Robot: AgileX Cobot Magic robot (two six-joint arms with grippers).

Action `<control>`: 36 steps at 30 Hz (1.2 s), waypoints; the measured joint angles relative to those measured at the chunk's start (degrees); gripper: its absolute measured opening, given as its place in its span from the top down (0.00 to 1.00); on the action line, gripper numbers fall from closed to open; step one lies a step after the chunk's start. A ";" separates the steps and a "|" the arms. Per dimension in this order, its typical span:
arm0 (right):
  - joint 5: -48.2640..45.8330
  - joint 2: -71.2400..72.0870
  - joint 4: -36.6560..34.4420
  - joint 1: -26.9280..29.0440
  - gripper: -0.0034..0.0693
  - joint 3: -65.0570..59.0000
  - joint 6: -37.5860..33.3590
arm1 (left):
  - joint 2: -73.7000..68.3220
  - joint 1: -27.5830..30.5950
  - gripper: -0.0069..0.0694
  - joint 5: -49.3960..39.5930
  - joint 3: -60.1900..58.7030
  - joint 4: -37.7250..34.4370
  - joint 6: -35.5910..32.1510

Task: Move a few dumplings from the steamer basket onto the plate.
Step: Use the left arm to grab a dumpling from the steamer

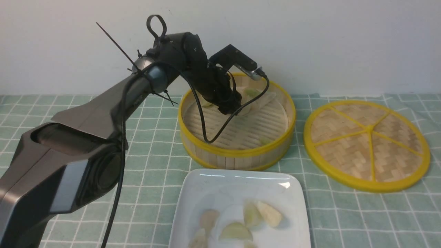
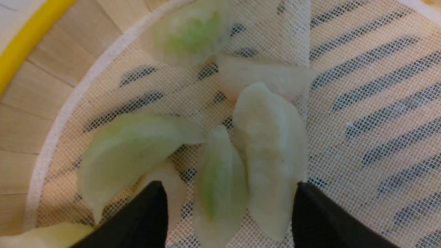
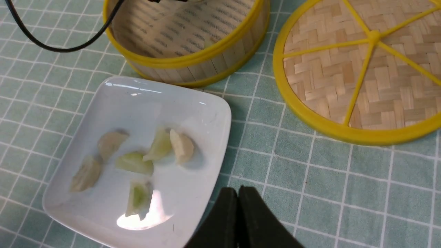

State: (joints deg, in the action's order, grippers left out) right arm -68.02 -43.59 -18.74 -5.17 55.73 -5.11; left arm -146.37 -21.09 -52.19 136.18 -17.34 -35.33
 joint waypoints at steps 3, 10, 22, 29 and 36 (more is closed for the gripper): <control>0.00 0.00 0.00 0.00 0.97 0.00 0.02 | -0.25 -0.05 0.42 0.19 0.13 0.07 0.00; 0.00 0.00 -0.05 0.00 0.97 0.00 0.14 | -0.38 0.01 0.85 -0.83 0.42 1.28 0.96; -1.52 0.00 -0.05 0.00 0.97 0.00 0.14 | 9.41 -0.05 0.92 -8.49 -0.06 8.06 4.03; -1.89 0.00 -0.05 0.00 0.97 0.00 0.14 | 6.19 -0.05 0.89 -4.25 -0.06 8.68 3.40; -1.89 0.00 -0.05 0.00 0.97 0.00 0.40 | 2.86 -0.05 0.61 -1.56 -0.11 16.47 8.51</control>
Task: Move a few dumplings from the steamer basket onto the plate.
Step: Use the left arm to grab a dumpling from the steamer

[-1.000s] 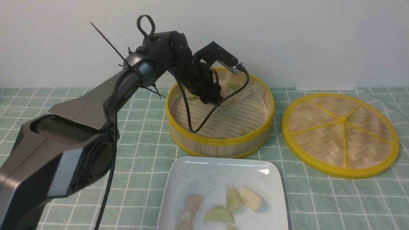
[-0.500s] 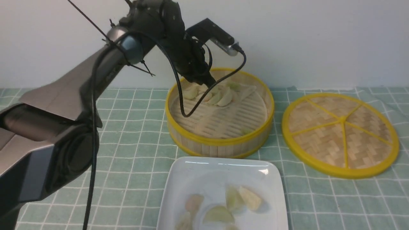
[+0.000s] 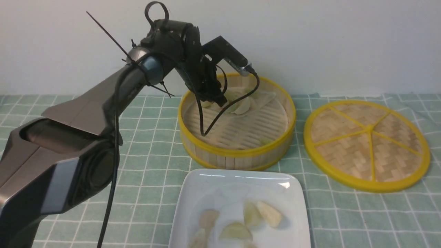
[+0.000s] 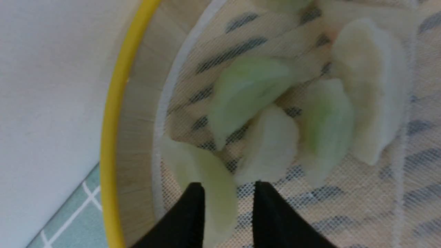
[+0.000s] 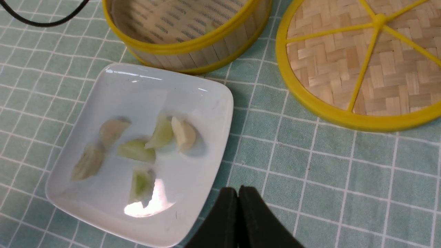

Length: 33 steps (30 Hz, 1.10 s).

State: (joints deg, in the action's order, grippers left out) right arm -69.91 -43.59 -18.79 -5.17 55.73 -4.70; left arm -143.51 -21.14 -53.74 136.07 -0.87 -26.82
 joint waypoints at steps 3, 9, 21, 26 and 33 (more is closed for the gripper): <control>0.00 0.00 0.00 0.00 0.97 0.00 -0.03 | -1.08 0.00 0.45 1.49 0.00 2.40 1.79; 0.00 0.00 0.00 0.00 0.97 0.00 0.70 | -3.25 0.00 0.38 1.67 0.00 3.52 2.14; 0.05 0.00 0.06 0.00 0.97 0.25 1.00 | -1.36 -0.06 0.64 -4.64 -0.06 5.86 3.84; -0.42 -2.18 0.56 0.00 0.97 4.78 1.00 | 6.49 0.00 0.64 -13.75 -0.13 8.06 4.58; -2.46 -13.17 1.06 -0.21 0.97 14.35 -2.77 | 16.85 0.00 0.64 -16.96 -1.82 4.17 4.69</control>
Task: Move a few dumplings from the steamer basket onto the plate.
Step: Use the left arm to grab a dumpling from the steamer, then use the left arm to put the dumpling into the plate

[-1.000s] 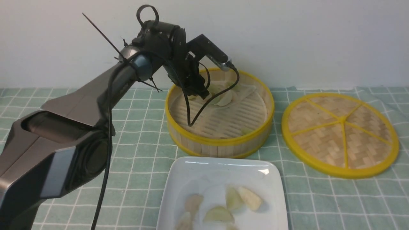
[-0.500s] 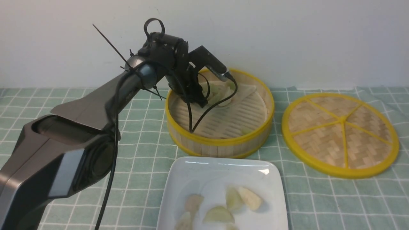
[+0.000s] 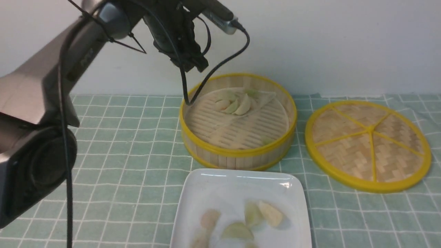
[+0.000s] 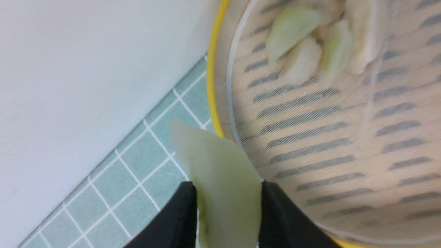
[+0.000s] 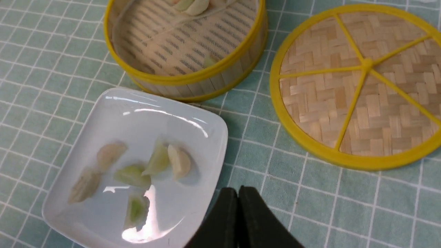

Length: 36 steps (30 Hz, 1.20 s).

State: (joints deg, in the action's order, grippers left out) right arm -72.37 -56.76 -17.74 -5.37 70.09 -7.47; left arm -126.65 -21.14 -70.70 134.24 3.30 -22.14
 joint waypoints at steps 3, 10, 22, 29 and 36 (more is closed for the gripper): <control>0.00 -5.58 0.83 -1.70 0.97 2.99 -1.95 | 4.65 0.00 0.64 -0.12 -5.58 -4.24 1.30; 5.81 -19.34 6.23 -9.34 0.97 9.62 -2.85 | 19.01 -2.50 0.64 -0.04 -29.50 -14.18 0.97; 18.30 -47.16 1.94 -10.08 0.90 25.28 -9.35 | 22.47 -15.19 0.64 5.33 -55.29 -15.96 0.27; 21.22 -61.12 -7.01 -10.12 0.73 36.30 -20.13 | 17.98 -15.60 0.64 6.55 -55.57 -15.86 0.50; 22.32 -71.83 -9.08 -11.54 0.52 43.59 -26.95 | 16.91 -15.60 0.37 6.20 -55.57 -16.34 2.63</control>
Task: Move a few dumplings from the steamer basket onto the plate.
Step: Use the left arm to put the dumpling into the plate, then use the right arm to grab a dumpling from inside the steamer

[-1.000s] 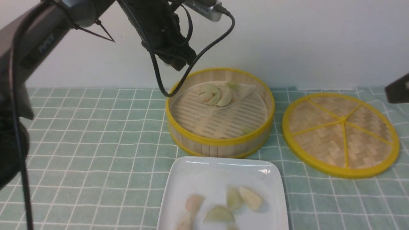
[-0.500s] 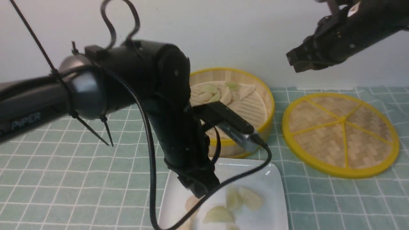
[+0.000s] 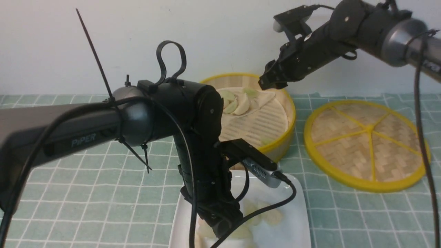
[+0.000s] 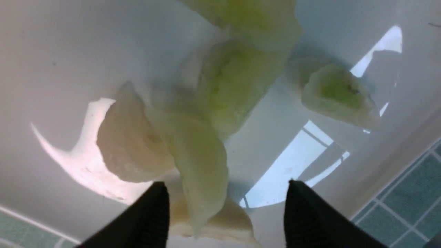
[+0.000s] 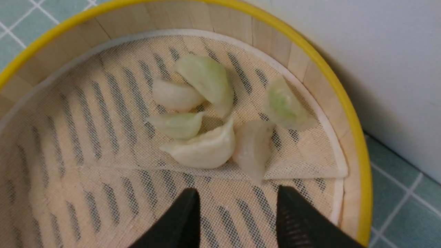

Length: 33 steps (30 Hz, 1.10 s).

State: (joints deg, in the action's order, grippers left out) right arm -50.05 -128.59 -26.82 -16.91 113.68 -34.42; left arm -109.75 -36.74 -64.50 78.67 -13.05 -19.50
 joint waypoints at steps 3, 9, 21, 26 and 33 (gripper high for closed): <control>2.78 -3.24 -0.99 -0.66 0.46 0.96 -1.30 | 0.07 0.00 0.29 -2.43 0.00 -0.22 0.52; 8.95 -6.95 -3.73 -2.18 0.42 1.14 -2.00 | 4.20 0.00 0.39 -4.18 0.11 0.18 3.37; 14.66 -10.16 -4.24 -3.93 0.51 2.45 -3.38 | 23.71 0.00 0.92 -5.83 0.21 8.79 10.42; 14.12 -9.84 -4.81 -3.93 0.84 2.54 -2.07 | 30.56 0.00 0.92 -6.15 0.21 13.51 13.71; 3.71 -3.42 -3.10 -3.93 0.86 2.54 -1.51 | 38.20 0.00 0.92 -7.08 0.21 21.70 17.23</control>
State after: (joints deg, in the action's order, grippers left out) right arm -46.33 -132.01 -29.92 -20.84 116.22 -35.93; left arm -71.54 -36.74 -71.58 78.88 8.65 -2.27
